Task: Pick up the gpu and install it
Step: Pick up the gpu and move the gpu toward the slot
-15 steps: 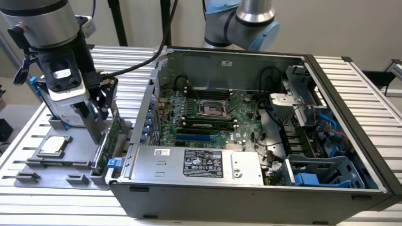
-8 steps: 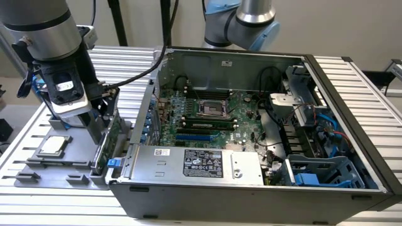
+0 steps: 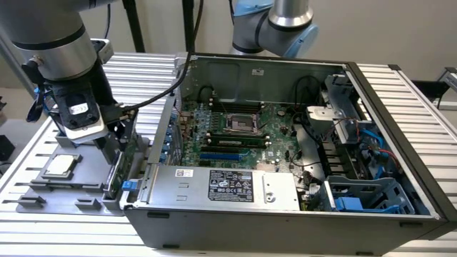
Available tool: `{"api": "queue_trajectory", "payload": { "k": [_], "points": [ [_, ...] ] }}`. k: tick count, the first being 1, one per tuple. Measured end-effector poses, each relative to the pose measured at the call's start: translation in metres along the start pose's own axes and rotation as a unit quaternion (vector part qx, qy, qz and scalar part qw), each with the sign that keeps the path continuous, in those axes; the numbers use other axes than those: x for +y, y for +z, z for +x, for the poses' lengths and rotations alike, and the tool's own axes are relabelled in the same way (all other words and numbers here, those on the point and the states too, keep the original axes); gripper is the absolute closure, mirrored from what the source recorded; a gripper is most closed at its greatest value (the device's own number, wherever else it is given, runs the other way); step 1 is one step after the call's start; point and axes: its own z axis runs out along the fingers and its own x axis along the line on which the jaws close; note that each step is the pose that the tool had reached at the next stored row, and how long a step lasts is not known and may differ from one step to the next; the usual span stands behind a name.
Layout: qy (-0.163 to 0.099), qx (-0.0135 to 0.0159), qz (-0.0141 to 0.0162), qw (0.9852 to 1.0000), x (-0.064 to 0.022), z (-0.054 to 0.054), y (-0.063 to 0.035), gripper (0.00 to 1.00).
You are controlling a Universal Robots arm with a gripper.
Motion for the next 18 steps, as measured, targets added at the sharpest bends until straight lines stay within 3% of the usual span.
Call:
{"api": "queue_trajectory", "payload": {
  "k": [18],
  "points": [
    [0.002,0.0,0.0001,1.0,-0.0007,0.001,0.0327,0.52]
  ]
}}
